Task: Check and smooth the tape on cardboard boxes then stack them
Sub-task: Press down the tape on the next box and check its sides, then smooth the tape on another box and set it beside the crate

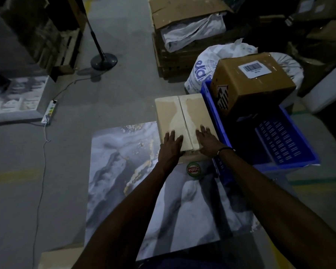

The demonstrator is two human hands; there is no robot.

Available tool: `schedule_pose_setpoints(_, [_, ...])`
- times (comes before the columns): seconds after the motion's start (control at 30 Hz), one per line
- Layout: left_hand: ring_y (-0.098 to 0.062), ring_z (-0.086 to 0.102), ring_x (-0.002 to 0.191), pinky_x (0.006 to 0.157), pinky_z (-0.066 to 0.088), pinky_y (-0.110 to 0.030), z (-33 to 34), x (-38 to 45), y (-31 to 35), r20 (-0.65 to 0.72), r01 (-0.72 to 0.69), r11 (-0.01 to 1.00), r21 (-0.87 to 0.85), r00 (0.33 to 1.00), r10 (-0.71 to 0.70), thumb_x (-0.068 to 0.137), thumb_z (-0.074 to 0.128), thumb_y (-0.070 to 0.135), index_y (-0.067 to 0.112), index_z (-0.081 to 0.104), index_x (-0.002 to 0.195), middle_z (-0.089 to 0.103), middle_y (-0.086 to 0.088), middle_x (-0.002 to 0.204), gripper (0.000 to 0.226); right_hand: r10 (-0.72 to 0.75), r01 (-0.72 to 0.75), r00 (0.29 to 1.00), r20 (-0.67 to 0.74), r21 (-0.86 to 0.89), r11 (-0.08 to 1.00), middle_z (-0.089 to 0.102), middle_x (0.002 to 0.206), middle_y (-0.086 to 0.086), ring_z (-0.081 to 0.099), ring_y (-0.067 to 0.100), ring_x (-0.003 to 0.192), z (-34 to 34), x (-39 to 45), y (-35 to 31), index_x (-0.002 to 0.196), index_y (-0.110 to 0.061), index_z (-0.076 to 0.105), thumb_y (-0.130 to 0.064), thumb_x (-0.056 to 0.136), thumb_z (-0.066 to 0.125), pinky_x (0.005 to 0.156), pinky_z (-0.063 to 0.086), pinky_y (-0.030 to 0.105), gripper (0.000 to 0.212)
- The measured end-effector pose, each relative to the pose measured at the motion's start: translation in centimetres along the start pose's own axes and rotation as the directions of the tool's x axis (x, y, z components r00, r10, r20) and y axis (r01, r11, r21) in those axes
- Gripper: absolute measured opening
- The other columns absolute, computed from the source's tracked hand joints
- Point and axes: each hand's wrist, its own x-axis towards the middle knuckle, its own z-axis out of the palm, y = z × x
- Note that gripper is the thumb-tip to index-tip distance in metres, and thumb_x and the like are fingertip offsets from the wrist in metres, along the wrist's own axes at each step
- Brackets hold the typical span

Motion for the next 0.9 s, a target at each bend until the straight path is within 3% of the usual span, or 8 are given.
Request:
schedule_pose_setpoints(0.13, [-0.031,0.016,0.154,0.113,0.027,-0.069,-1.1,-0.7,0.2,0.0,0.029,0.994,-0.104,1.0,-0.029,0.092,0.071,0.045,0.021,0.039,0.155,0.022,-0.01,0.167,0.075,-0.015,0.032,0.997,-0.069,0.249,0.968,-0.002,0.169,0.02,0.0,0.035,0.157,-0.4,-0.8,0.0,0.161,-0.003,0.012,-0.005,0.089,0.069,0.124,0.009,0.037,0.092])
schedule_pose_setpoints(0.23, [-0.026,0.038,0.144,0.112,0.039,-0.051,-1.8,-2.5,0.0,-0.175,0.043,0.967,-0.253,0.98,-0.089,0.093,0.068,0.051,0.019,0.049,0.147,0.045,-0.009,0.155,0.066,-0.031,0.139,0.962,-0.271,0.388,0.911,0.025,0.165,0.016,0.026,0.03,0.152,-0.4,-1.8,-1.0,0.156,-0.008,0.035,-0.003,0.077,0.076,0.117,0.027,0.029,0.089])
schedule_pose_setpoints(0.3, [-0.022,0.053,0.126,0.1,0.046,-0.037,-2.2,-4.4,-0.1,-0.307,0.035,0.927,-0.373,0.938,-0.159,0.095,0.066,0.047,0.017,0.057,0.136,0.06,-0.006,0.135,0.051,-0.031,0.25,0.905,-0.424,0.471,0.846,0.045,0.154,0.014,0.046,0.029,0.139,-0.2,-2.6,-2.4,0.147,-0.008,0.049,-0.002,0.079,0.075,0.103,0.039,0.017,0.072])
schedule_pose_setpoints(0.37, [-0.017,0.06,0.107,0.086,0.047,-0.029,-2.7,-6.8,-0.2,-0.409,0.043,0.891,-0.452,0.878,-0.249,0.097,0.066,0.043,0.016,0.061,0.121,0.064,-0.003,0.115,0.037,-0.011,0.326,0.885,-0.465,0.604,0.727,0.055,0.143,0.009,0.056,0.023,0.123,0.2,-3.8,-4.2,0.138,-0.009,0.057,0.0,0.084,0.073,0.087,0.045,0.007,0.058])
schedule_pose_setpoints(0.5, [-0.002,0.063,0.085,0.072,0.044,-0.012,-3.1,-12.8,-0.5,-0.453,0.099,0.745,-0.66,0.739,-0.499,0.097,0.068,0.028,0.014,0.06,0.1,0.065,0.001,0.096,0.016,-0.032,0.336,0.924,-0.381,0.768,0.545,0.066,0.131,-0.003,0.067,0.01,0.109,2.4,-5.4,-8.1,0.127,-0.019,0.065,-0.001,0.087,0.072,0.089,0.056,0.024,0.044])
schedule_pose_setpoints(0.63, [-0.001,0.064,0.08,0.068,0.044,-0.008,-2.0,-20.1,-0.8,-0.431,0.165,0.602,-0.781,0.554,-0.712,0.094,0.067,0.016,0.014,0.058,0.092,0.067,0.004,0.087,0.009,-0.237,0.405,0.914,-0.329,0.741,0.536,0.069,0.118,-0.004,0.068,0.013,0.107,5.5,-7.1,-13.0,0.12,-0.015,0.068,-0.002,0.089,0.072,0.086,0.053,0.015,0.033])
schedule_pose_setpoints(0.77, [-0.005,0.061,0.072,0.064,0.044,-0.012,0.1,-28.1,-1.4,-0.388,0.221,0.482,-0.848,0.36,-0.848,0.092,0.065,0.007,0.009,0.057,0.09,0.064,0.003,0.081,0.008,-0.468,0.462,0.859,-0.206,0.708,0.535,0.071,0.119,-0.01,0.072,0.007,0.096,8.9,-9.8,-18.4,0.118,-0.02,0.07,-0.007,0.09,0.073,0.083,0.058,0.033,0.031])
schedule_pose_setpoints(0.9, [-0.001,0.058,0.072,0.066,0.044,-0.016,2.3,-35.5,-2.6,-0.363,0.265,0.387,-0.883,0.135,-0.922,0.09,0.065,0.005,0.011,0.057,0.088,0.063,0.003,0.079,0.01,-0.624,0.497,0.778,-0.071,0.677,0.543,0.07,0.121,-0.01,0.07,0.0,0.097,11.6,-12.9,-24.4,0.122,-0.019,0.068,-0.006,0.09,0.072,0.085,0.058,0.026,0.035])
